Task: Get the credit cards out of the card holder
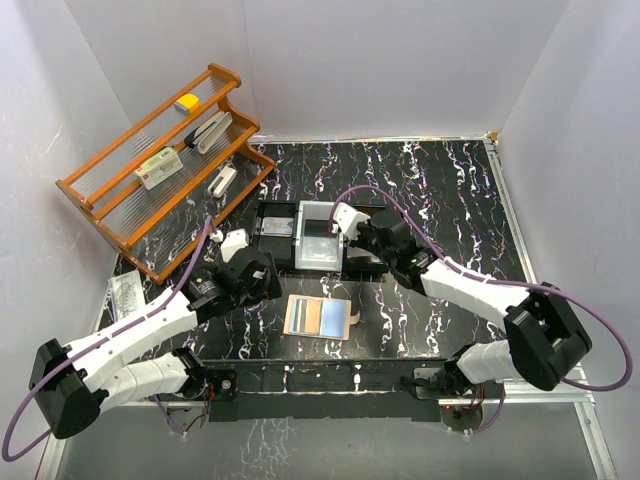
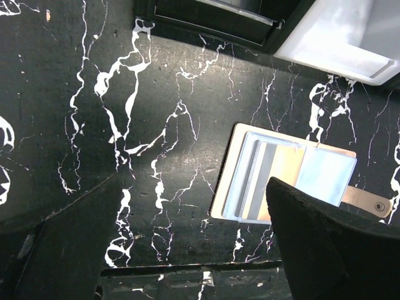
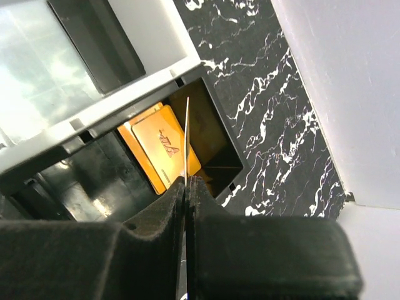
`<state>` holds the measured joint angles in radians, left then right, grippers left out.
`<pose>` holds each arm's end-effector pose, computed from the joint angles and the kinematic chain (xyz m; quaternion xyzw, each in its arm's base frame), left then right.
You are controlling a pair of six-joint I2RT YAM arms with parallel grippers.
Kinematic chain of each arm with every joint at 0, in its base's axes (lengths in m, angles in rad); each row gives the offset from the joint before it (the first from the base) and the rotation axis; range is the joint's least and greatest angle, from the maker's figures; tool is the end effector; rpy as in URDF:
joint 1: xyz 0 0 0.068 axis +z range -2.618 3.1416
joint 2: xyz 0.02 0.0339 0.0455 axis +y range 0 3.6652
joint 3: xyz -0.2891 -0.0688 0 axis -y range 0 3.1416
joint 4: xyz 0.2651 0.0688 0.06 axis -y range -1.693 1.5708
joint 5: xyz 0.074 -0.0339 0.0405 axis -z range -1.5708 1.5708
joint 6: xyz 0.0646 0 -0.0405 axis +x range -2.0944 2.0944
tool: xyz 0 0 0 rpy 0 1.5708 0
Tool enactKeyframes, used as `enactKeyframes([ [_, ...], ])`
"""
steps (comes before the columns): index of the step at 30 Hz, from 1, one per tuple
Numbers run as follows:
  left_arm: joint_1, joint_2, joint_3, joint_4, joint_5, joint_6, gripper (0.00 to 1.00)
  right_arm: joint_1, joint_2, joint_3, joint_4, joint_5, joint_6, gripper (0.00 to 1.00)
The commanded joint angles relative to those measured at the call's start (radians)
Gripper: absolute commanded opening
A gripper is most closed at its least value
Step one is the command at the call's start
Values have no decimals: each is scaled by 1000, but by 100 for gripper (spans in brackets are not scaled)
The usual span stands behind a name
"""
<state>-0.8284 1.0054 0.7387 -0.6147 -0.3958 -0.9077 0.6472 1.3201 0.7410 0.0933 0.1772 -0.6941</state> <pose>0.1682 -0.1465 0.2425 -0.1030 0.9194 -0.1332 0.3553 0.2659 0.1867 0.2345 -0.4944 0.6967 -0.0878 0.5123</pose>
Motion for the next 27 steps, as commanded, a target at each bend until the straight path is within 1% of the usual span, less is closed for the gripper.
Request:
enactKeyframes([
  [1, 3, -25, 39, -52, -56, 1, 99, -55, 19, 29, 98, -25, -36, 0],
  [8, 3, -62, 1, -19, -40, 6, 99, -78, 85, 70, 71, -81, -62, 0],
  [12, 3, -81, -4, 26, 0, 52, 99, -78, 129, 117, 39, -109, -62, 0],
  [15, 2, -116, -20, 46, 17, 72, 99, -79, 169, 137, 36, -92, -78, 0],
  [19, 2, -154, -37, 40, 18, 77, 99, -81, 207, 157, 32, -23, -114, 0],
  [27, 2, -156, -30, 26, 15, 92, 99, -87, 280, 176, 54, -31, -167, 0],
])
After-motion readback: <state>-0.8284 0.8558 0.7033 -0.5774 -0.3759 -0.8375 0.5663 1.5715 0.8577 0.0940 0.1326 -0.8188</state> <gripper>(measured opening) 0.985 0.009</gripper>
